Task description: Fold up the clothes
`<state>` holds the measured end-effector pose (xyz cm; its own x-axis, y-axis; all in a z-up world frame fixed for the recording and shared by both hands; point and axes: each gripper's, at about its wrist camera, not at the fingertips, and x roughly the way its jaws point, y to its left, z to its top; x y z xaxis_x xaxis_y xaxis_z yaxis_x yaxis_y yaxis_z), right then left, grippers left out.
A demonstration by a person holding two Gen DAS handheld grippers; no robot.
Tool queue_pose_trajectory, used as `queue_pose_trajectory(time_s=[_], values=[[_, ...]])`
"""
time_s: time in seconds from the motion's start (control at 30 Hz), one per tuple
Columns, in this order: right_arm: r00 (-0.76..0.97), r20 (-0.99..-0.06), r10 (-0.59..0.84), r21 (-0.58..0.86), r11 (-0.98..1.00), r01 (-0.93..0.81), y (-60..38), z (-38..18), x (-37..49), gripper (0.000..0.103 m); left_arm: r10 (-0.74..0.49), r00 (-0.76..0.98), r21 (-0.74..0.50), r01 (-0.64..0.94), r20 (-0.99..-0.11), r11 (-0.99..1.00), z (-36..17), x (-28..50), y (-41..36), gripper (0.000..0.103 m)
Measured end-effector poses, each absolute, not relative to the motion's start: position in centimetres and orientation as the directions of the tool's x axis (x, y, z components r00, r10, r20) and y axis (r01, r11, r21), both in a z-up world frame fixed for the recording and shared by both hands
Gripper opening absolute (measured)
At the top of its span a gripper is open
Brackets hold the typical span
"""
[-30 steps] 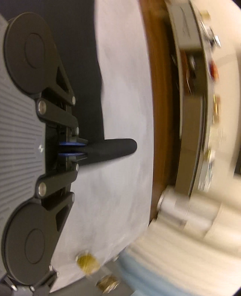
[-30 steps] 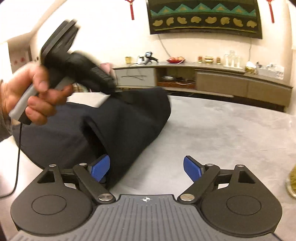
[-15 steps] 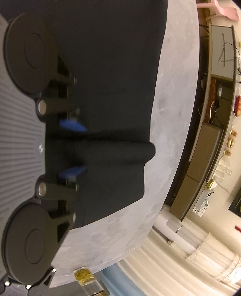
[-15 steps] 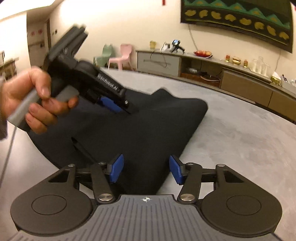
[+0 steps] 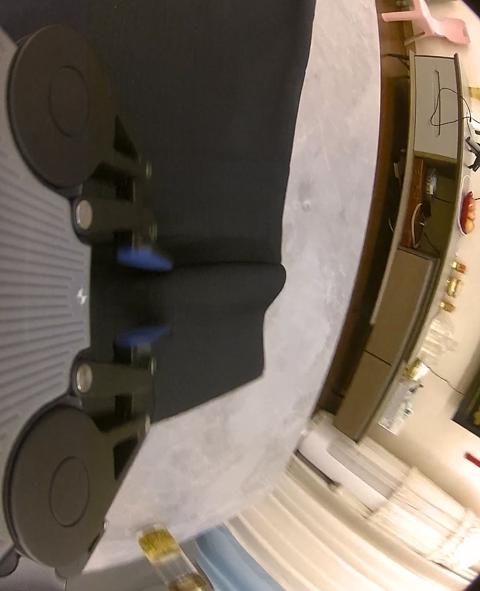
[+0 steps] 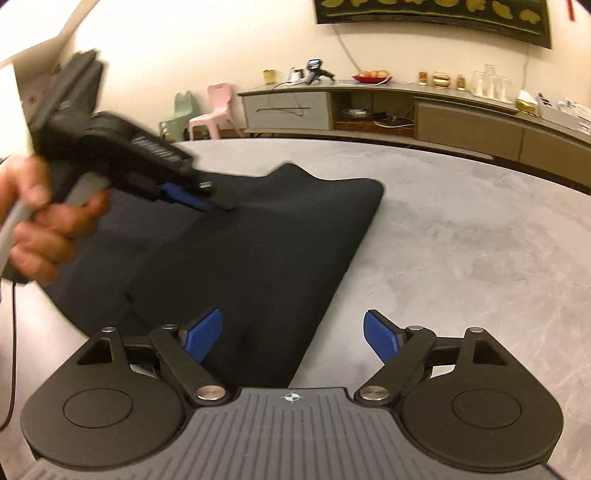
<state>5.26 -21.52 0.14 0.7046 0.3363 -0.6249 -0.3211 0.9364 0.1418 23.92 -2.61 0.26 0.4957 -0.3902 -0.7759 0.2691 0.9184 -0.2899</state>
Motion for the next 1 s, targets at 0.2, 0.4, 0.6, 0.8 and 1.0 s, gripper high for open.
queue_pose_trajectory(time_s=[0.2,0.4,0.6,0.8,1.0], values=[[0.709,-0.621,0.335,0.126,0.935,-0.331,-21.6,0.3,4.9,0.086,-0.360,0.472,-0.241,0.294,-0.805,0.925,-0.1,24.3,-5.1,0.006],[0.734,-0.593,0.333,0.102,0.934,-0.341,-22.3,1.3,3.2,0.086,-0.476,0.507,-0.365,0.307,-0.719,0.879,7.0,22.7,-7.4,0.004],[0.743,-0.573,0.347,0.089,0.927,-0.364,-21.9,2.3,2.5,0.087,-0.399,0.577,-0.287,0.278,-0.713,0.917,11.5,21.4,-4.2,0.004],[0.726,-0.604,0.329,0.052,0.925,-0.376,-20.4,1.2,3.6,0.087,-0.273,0.489,-0.235,0.137,-0.829,0.962,1.5,23.2,0.1,0.005],[0.732,-0.611,0.302,0.012,0.928,-0.372,-19.3,0.2,4.2,0.085,-0.355,0.524,-0.349,0.113,-0.774,0.930,-0.2,22.1,2.7,0.018]])
